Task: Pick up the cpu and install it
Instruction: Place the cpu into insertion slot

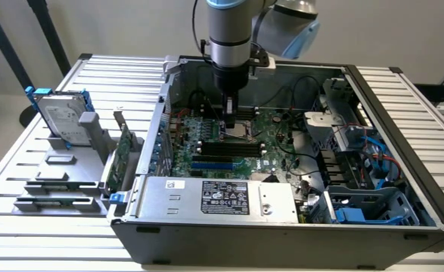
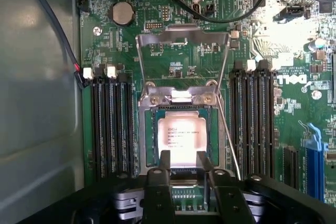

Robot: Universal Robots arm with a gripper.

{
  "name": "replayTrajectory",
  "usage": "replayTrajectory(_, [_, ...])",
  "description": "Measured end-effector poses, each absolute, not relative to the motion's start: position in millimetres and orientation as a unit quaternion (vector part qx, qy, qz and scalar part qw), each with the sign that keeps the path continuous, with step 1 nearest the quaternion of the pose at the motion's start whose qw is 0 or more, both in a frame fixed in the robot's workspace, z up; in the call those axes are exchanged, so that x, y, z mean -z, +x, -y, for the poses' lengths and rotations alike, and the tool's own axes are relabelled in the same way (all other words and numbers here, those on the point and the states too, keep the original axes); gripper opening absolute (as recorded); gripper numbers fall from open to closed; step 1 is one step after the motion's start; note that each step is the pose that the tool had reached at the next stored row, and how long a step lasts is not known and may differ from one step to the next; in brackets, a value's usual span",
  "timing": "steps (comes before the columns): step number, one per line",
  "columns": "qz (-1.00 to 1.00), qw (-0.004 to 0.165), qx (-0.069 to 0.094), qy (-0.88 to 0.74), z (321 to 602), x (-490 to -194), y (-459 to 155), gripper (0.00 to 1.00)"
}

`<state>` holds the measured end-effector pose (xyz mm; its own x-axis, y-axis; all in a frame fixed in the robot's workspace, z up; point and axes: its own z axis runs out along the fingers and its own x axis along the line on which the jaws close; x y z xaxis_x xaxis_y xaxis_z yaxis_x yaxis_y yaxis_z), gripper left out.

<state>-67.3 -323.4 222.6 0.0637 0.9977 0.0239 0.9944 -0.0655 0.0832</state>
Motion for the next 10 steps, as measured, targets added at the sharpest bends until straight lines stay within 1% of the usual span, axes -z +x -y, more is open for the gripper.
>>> replayTrajectory(2, [-0.683,0.022,-0.037,0.729,324,-224,-73,0.24])
replayTrajectory(3, [-0.683,0.022,-0.037,0.729,324,-224,-75,0.24])
replayTrajectory(5, [-0.683,0.022,-0.037,0.729,324,-225,-81,0.12])
replayTrajectory(10, [-0.683,0.022,-0.037,0.729,324,-228,-89,0.11])
